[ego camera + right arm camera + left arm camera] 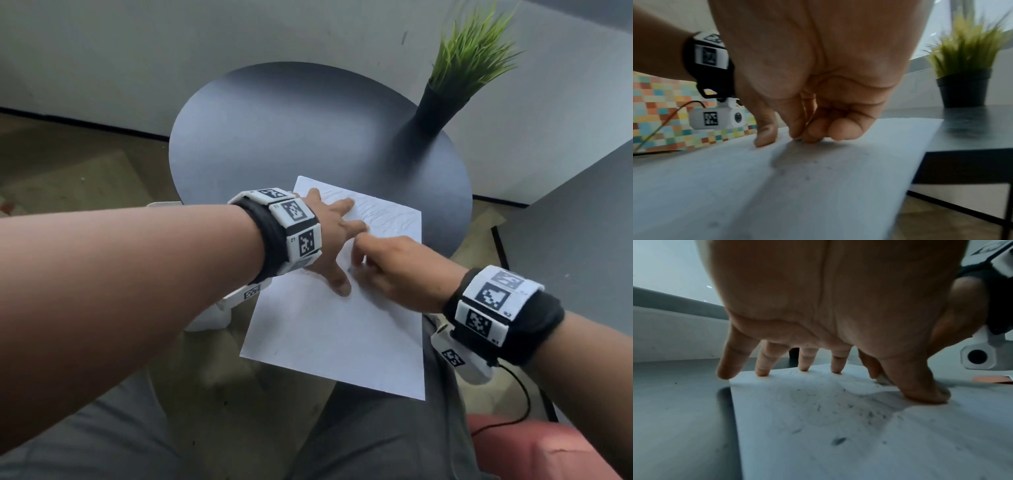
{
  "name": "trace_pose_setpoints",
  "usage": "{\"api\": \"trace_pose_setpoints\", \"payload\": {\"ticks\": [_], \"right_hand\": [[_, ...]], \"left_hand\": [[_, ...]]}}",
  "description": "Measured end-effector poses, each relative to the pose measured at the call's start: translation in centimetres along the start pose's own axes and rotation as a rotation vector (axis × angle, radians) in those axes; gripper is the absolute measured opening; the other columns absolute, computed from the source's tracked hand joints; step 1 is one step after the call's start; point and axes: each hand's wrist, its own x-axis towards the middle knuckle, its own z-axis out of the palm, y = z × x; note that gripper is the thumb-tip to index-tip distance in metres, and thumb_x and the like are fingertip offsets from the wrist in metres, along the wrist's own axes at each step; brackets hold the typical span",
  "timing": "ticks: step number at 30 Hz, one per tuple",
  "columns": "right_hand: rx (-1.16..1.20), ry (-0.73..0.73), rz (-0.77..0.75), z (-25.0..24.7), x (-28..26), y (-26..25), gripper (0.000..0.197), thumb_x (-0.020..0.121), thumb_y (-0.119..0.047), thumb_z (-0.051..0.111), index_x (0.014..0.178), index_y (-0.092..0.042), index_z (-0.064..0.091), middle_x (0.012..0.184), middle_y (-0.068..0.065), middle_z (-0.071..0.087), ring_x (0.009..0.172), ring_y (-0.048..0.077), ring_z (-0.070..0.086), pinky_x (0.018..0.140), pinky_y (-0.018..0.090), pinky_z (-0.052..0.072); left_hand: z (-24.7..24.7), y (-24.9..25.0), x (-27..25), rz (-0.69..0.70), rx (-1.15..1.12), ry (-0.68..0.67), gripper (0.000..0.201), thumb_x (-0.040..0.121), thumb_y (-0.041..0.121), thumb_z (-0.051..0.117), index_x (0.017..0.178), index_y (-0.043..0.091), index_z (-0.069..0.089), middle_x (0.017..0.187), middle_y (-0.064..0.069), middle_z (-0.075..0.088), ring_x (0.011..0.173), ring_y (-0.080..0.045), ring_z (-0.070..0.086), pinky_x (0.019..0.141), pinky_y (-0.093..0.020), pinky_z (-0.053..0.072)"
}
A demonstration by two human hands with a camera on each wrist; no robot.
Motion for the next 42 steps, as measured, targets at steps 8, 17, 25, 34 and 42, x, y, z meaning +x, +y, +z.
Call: {"api": "trace_pose_setpoints", "payload": {"ticks": [8,17,25,34,42], "right_hand": [[-0.011,0.148,0.21,-0.8,1.1,2.4,0.009,0.093,-0.031,0.051,0.097,-0.022,0.05,0.092,-0.001,0.059,0.085,0.024,0.051,0.076,0.037,0.047],[-0.058,0.151,0.32,-0.9,1.4,2.5,0.013,0.094,-0.035,0.049,0.099,-0.023,0.047,0.097,0.003,0.061,0.093,0.03,0.055,0.077,0.039,0.047],[-0.008,0.063,0.156,-0.6,1.0,1.0,0.009,0.094,-0.028,0.052,0.099,-0.021,0.052,0.101,0.005,0.064,0.094,0.029,0.057,0.079,0.038,0.047],[0.007,-0.021,0.045,0.0,-0.2,0.0,0.008,0.094,-0.029,0.053,0.097,-0.021,0.054,0.092,0.002,0.065,0.086,0.026,0.058,0.076,0.038,0.048],[0.0,0.014,0.006,1.3,-1.0,-1.6,0.012,0.096,-0.03,0.047,0.094,-0.018,0.046,0.087,0.002,0.06,0.077,0.028,0.052,0.07,0.039,0.046]], "left_hand": [[-0.6,-0.2,-0.6,-0.033,0.01,-0.063,0.116,0.058,0.089,0.064,0.15,0.057,0.001,0.166,0.012,-0.004,0.145,-0.049,0.013,0.101,-0.072,0.028],[-1.0,0.2,-1.0,-0.029,0.052,-0.089,0.115,0.067,0.082,0.065,0.154,0.05,-0.004,0.167,0.005,-0.009,0.145,-0.049,0.013,0.103,-0.06,0.032],[-1.0,0.0,-0.9,-0.012,0.042,-0.081,0.116,0.067,0.083,0.064,0.154,0.051,-0.005,0.167,0.005,-0.01,0.143,-0.05,0.015,0.099,-0.061,0.035],[-0.9,0.0,-0.6,-0.008,0.038,-0.079,0.115,0.067,0.083,0.065,0.153,0.053,-0.006,0.166,0.005,-0.011,0.143,-0.051,0.013,0.1,-0.062,0.036],[-0.5,-0.2,-0.1,0.003,0.032,-0.074,0.119,0.062,0.085,0.066,0.152,0.055,-0.006,0.167,0.005,-0.009,0.142,-0.054,0.014,0.099,-0.064,0.037]]}}
